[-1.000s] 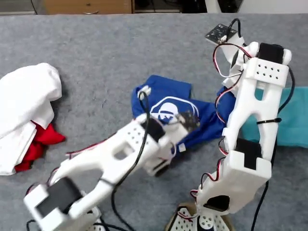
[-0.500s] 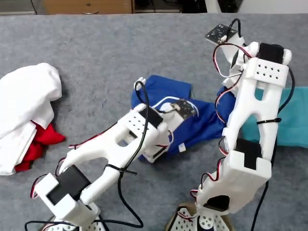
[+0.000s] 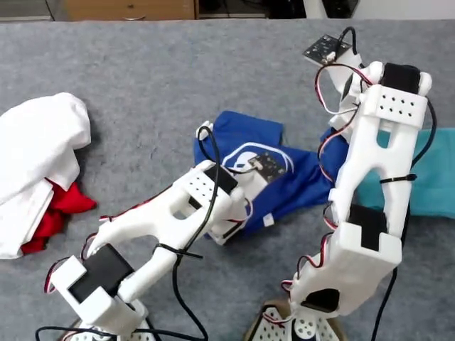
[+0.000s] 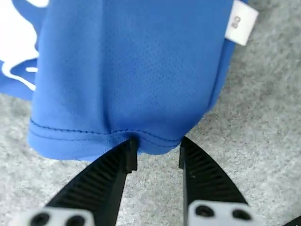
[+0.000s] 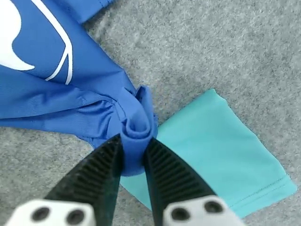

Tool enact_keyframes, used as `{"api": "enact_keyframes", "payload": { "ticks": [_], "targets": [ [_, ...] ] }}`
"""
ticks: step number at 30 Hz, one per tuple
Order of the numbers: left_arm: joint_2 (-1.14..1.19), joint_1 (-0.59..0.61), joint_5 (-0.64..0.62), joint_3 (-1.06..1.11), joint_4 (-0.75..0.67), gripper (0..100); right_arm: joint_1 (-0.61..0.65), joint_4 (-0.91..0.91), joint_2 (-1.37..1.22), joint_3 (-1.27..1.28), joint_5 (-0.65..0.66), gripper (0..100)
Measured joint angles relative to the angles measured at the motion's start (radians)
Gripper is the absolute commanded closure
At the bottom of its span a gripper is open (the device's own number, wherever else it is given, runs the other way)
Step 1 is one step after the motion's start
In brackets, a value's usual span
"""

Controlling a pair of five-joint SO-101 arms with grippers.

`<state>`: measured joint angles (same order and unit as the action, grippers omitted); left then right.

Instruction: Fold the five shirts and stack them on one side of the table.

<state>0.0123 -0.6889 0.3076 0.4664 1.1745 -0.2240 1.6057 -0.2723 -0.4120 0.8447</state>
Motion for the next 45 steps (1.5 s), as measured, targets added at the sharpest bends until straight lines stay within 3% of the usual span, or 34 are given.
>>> {"api": "enact_keyframes", "payload": {
  "ticks": [6,11,21,24,29,32,35,45],
  "targets": [
    [0.000,0.000,0.003,0.000,0.005,98,0.000,0.000,0.000,0.000,0.000,99.7],
    [0.000,0.012,0.003,-0.075,0.110,98,0.000,0.000,0.000,0.000,0.000,99.7],
    [0.000,0.207,0.002,-0.548,0.460,98,0.000,0.000,0.000,0.000,0.000,99.7],
    [0.000,0.250,0.029,-0.605,0.514,98,0.000,0.000,0.000,-0.005,0.000,99.7],
    [0.000,0.344,0.097,-0.571,0.522,97,0.000,0.000,0.000,-0.005,0.000,99.7],
    [0.015,0.391,0.109,-0.476,0.463,89,0.000,0.002,0.000,-0.005,0.000,99.7],
    [0.034,0.388,0.121,-0.368,0.404,82,0.000,0.002,0.000,-0.005,0.000,99.7],
    [0.046,0.299,0.124,-0.292,0.330,83,0.000,0.002,0.000,-0.005,0.000,99.7]
  ]
}}
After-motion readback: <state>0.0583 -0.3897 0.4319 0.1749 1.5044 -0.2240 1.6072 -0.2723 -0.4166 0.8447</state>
